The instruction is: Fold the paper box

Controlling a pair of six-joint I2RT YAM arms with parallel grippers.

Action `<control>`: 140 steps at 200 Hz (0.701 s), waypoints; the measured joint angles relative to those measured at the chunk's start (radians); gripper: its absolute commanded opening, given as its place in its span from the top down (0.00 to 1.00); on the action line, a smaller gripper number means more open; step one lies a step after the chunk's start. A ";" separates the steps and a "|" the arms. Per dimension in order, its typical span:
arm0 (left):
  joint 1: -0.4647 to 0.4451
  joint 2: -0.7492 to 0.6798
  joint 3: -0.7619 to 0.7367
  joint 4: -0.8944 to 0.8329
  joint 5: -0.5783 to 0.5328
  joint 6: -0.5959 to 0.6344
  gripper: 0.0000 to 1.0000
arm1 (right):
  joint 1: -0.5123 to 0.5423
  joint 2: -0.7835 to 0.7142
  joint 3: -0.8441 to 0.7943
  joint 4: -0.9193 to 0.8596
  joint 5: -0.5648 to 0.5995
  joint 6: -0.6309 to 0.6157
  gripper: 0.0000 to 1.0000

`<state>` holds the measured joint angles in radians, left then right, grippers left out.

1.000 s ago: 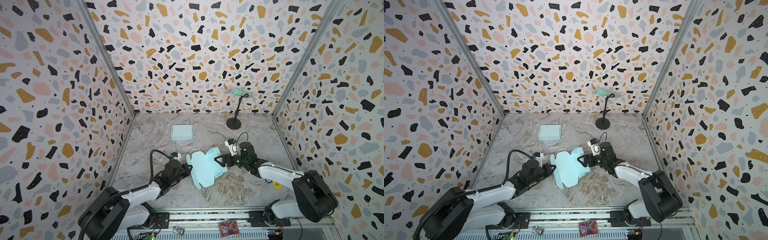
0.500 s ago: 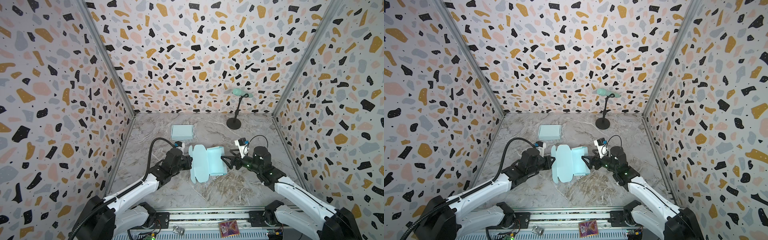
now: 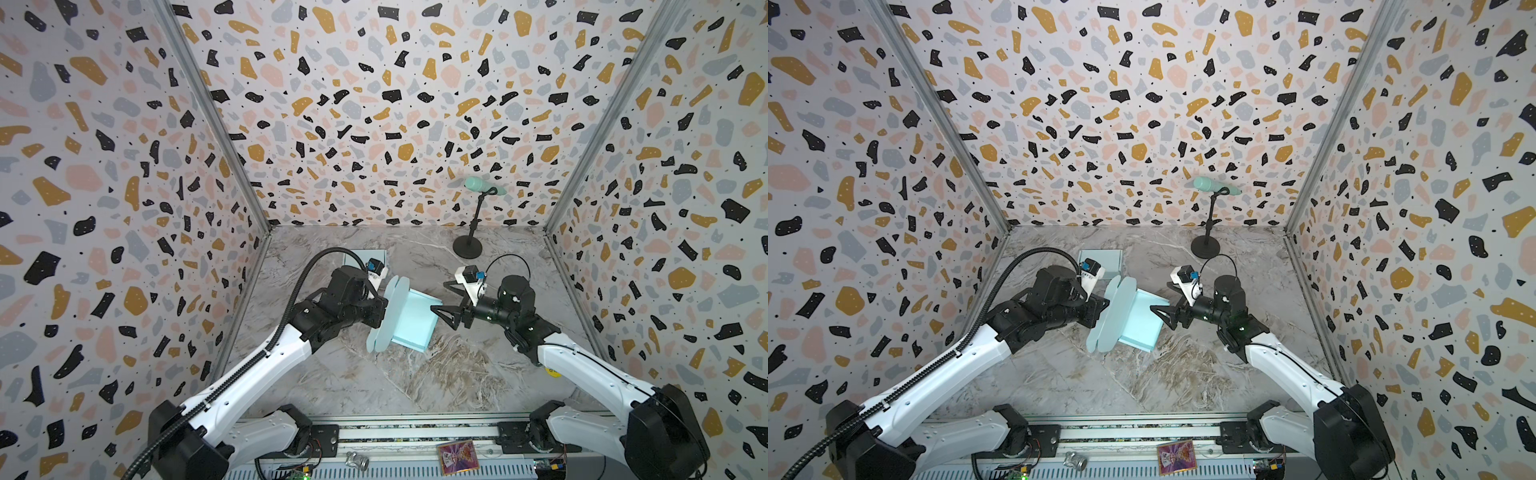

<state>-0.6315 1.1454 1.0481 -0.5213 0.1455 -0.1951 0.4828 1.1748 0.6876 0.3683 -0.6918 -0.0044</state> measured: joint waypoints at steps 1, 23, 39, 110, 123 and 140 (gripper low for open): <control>0.000 0.001 0.002 -0.002 0.001 0.002 0.95 | 0.000 0.002 0.003 0.000 -0.002 -0.003 0.10; -0.010 0.031 0.061 -0.073 0.012 0.074 0.95 | 0.000 0.090 0.114 -0.035 -0.060 -0.108 0.10; -0.026 0.053 0.089 -0.115 0.010 0.116 0.94 | 0.000 0.158 0.192 -0.075 -0.100 -0.170 0.12; -0.088 0.092 0.131 -0.176 0.006 0.200 0.94 | 0.046 0.325 0.282 -0.221 -0.212 -0.310 0.14; -0.092 0.095 0.133 -0.186 0.005 0.207 0.94 | 0.053 0.343 0.295 -0.244 -0.218 -0.323 0.16; -0.093 0.099 0.145 -0.201 0.001 0.211 0.94 | 0.053 0.347 0.301 -0.262 -0.221 -0.340 0.25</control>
<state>-0.7250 1.2446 1.1927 -0.7223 0.1463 0.0162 0.5362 1.5219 0.9890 0.1059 -0.9131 -0.3447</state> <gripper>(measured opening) 0.062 0.802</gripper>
